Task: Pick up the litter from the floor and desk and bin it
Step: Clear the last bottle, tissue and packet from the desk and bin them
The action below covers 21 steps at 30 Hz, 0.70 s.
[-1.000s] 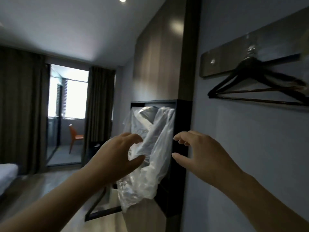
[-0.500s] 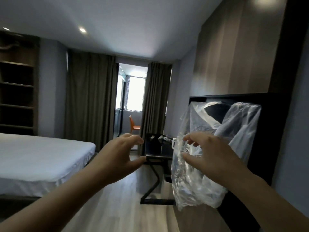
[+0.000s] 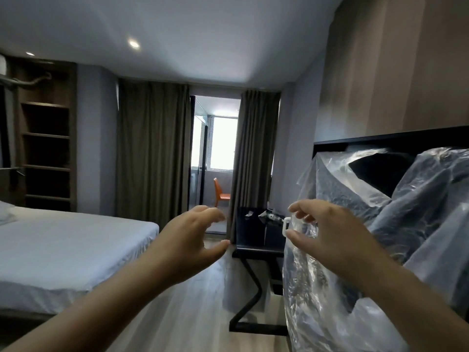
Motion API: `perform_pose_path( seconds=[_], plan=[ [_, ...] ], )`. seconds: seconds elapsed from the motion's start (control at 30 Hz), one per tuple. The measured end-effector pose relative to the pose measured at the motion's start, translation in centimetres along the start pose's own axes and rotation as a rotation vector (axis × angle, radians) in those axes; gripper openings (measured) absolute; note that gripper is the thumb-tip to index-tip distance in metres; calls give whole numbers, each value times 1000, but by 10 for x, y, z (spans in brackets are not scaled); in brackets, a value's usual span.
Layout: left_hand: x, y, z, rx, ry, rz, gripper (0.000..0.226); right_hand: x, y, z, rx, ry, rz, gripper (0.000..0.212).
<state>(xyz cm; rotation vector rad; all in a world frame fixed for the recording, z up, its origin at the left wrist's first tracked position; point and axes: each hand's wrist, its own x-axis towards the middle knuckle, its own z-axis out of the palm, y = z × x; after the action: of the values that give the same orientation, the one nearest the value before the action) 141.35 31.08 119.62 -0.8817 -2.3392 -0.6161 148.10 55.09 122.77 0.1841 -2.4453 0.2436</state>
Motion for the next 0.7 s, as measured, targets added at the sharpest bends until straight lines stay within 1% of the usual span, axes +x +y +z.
perform_pose_path(
  seconds=[0.17, 0.33, 0.7],
  plan=[
    [51, -45, 46, 5, -5, -44, 46, 60, 40, 49, 7, -34, -6, 41],
    [98, -111, 78, 34, -26, -49, 47, 122, 60, 114, -14, -66, -7, 41],
    [211, -304, 134, 19, -70, -21, 45, 275, 47, 279, -4, -145, 3, 43]
  ],
)
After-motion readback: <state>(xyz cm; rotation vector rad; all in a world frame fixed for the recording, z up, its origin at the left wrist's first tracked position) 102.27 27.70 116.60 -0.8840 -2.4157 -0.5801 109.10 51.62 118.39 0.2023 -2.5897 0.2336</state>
